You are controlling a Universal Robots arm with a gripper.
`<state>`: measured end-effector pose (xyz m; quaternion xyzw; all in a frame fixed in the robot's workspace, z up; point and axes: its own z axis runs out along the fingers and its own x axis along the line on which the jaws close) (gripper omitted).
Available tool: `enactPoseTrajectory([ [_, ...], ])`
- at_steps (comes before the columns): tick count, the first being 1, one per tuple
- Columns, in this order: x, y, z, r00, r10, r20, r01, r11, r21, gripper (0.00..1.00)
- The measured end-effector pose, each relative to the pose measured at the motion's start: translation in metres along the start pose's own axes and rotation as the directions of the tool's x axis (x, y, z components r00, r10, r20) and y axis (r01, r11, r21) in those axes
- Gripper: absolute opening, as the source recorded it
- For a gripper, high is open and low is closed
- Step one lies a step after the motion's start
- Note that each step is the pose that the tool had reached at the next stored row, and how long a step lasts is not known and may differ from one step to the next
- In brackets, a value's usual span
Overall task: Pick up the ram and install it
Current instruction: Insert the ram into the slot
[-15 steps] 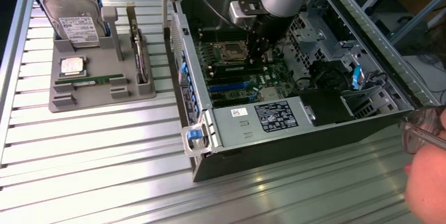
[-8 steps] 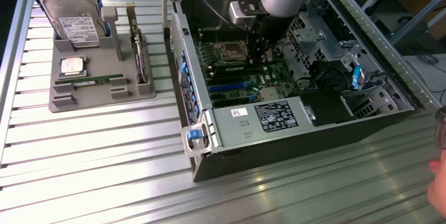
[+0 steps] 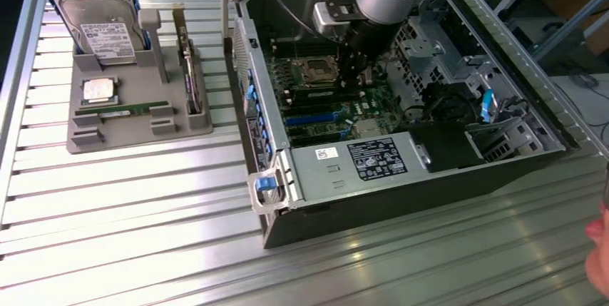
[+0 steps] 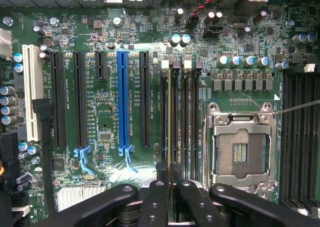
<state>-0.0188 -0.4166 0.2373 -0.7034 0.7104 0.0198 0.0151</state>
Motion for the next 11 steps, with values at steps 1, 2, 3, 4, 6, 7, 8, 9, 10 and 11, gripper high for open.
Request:
enactPoseTrajectory([
  [1, 0.0000, 0.0000, 0.0000, 1.0000, 0.000, -0.0002, 0.000, 1.0000, 0.0000, 0.12],
  [2, 0.0000, 0.0000, 0.0000, 1.0000, -0.001, -0.0001, 0.001, 1.0000, 0.0000, 0.12],
  [3, 0.0000, 0.0000, 0.0000, 1.0000, -0.001, -0.0001, 0.001, 1.0000, 0.0000, 0.12],
  [4, 0.0000, 0.0000, 0.0000, 1.0000, -0.002, -0.0001, 0.002, 1.0000, -0.0001, 0.12],
  [6, 0.0000, 0.0000, 0.0000, 1.0000, -0.006, -0.0001, 0.006, 1.0000, -0.0003, 0.12],
  [7, 0.0000, 0.0000, 0.0000, 1.0000, -0.007, 0.0000, 0.007, 1.0000, -0.0003, 0.12],
  [8, 0.0000, 0.0000, -0.0007, 1.0000, -0.007, 0.0001, 0.007, 1.0000, -0.0002, 0.12],
  [9, -0.0001, 0.0000, -0.0014, 1.0000, -0.007, 0.0001, 0.007, 1.0000, -0.0002, 0.12],
  [10, -0.0001, 0.0000, -0.0026, 1.0000, -0.007, 0.0000, 0.007, 1.0000, -0.0003, 0.12],
  [11, -0.0002, 0.0000, -0.0026, 1.0000, -0.007, 0.0001, 0.007, 1.0000, -0.0002, 0.12],
])
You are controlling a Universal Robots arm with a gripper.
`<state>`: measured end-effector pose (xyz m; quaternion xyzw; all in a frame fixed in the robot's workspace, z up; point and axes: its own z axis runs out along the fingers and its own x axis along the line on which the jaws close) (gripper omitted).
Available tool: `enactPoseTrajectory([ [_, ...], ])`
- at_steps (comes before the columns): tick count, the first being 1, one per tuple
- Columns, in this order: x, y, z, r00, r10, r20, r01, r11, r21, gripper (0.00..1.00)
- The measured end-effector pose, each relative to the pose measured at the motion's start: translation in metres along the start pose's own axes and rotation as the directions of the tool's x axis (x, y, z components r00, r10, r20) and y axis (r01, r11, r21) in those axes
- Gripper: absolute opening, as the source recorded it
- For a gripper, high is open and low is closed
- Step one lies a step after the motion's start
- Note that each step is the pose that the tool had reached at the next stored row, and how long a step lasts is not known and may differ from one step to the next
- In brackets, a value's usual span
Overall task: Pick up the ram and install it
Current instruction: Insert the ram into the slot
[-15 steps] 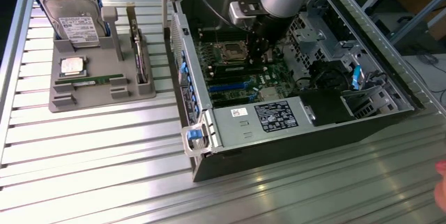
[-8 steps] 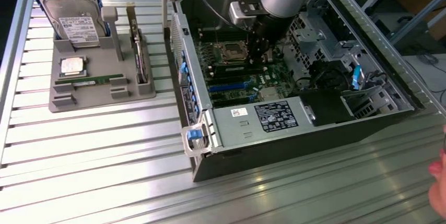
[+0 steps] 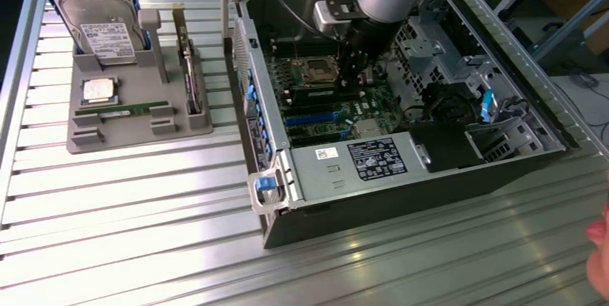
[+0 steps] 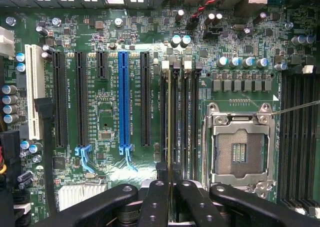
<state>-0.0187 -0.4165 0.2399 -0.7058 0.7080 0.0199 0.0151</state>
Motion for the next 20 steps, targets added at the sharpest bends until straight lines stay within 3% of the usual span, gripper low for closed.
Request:
enactPoseTrajectory([
  [20, 0.0001, 0.0004, 0.0031, 1.0000, -0.001, 0.0002, 0.001, 1.0000, 0.0000, 0.12],
])
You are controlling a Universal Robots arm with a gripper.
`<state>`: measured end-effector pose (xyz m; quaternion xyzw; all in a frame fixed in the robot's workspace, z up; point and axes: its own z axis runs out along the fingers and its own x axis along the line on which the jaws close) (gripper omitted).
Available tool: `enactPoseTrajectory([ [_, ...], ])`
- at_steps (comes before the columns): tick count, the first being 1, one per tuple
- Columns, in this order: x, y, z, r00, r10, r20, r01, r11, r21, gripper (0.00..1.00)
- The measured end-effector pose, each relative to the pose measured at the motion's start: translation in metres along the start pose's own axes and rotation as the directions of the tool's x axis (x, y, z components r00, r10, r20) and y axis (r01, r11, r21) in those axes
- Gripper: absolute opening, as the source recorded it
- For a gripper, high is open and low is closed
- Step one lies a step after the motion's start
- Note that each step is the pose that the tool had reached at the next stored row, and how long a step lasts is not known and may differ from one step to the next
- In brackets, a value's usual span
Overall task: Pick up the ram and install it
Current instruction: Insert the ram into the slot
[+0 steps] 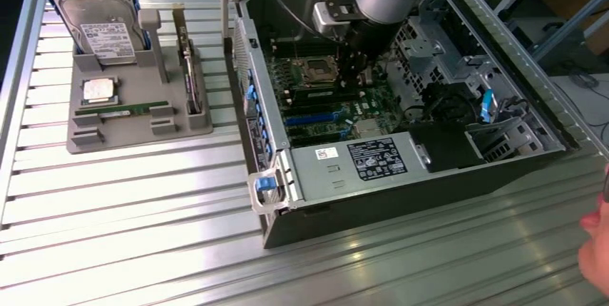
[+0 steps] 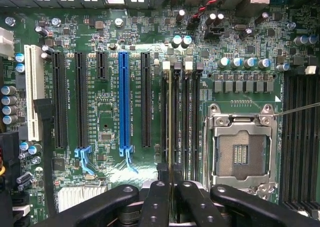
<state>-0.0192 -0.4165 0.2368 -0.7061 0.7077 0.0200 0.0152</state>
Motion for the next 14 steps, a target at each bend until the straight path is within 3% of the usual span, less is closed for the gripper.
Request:
enactPoseTrajectory([
  [4, -0.0003, -0.0006, -0.0057, 1.0000, 0.000, -0.0002, 0.000, 1.0000, -0.0001, 0.12],
  [14, -0.0002, -0.0006, -0.0045, 1.0000, -0.008, -0.0002, 0.008, 1.0000, -0.0006, 0.12],
])
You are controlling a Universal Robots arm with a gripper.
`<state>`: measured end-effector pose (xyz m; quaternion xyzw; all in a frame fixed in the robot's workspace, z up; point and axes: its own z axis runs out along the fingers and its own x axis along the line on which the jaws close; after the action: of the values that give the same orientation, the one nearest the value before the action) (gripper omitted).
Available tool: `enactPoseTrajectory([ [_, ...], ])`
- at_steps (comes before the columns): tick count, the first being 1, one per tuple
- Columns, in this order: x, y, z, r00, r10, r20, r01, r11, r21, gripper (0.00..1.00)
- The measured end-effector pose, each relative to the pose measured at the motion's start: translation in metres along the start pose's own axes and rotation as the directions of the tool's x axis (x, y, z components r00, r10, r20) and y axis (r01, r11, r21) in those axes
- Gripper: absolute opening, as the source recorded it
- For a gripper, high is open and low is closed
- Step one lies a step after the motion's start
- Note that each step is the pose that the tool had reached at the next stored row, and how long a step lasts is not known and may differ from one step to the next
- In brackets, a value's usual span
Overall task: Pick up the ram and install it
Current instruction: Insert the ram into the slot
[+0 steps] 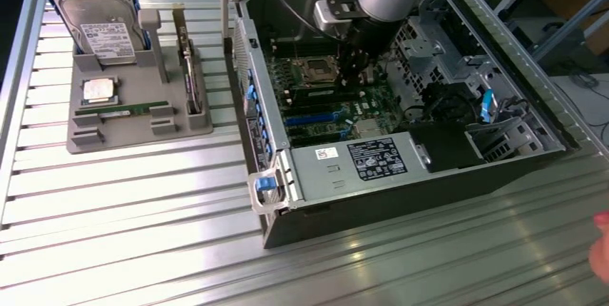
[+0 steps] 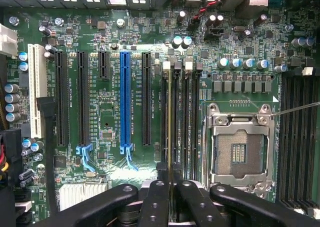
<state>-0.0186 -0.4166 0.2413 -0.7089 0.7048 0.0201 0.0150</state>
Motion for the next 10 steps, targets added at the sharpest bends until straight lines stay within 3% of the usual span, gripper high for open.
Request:
enactPoseTrajectory([
  [10, 0.0007, 0.0000, 0.0001, 1.0000, 0.003, 0.0002, -0.003, 1.0000, 0.0002, 0.12],
])
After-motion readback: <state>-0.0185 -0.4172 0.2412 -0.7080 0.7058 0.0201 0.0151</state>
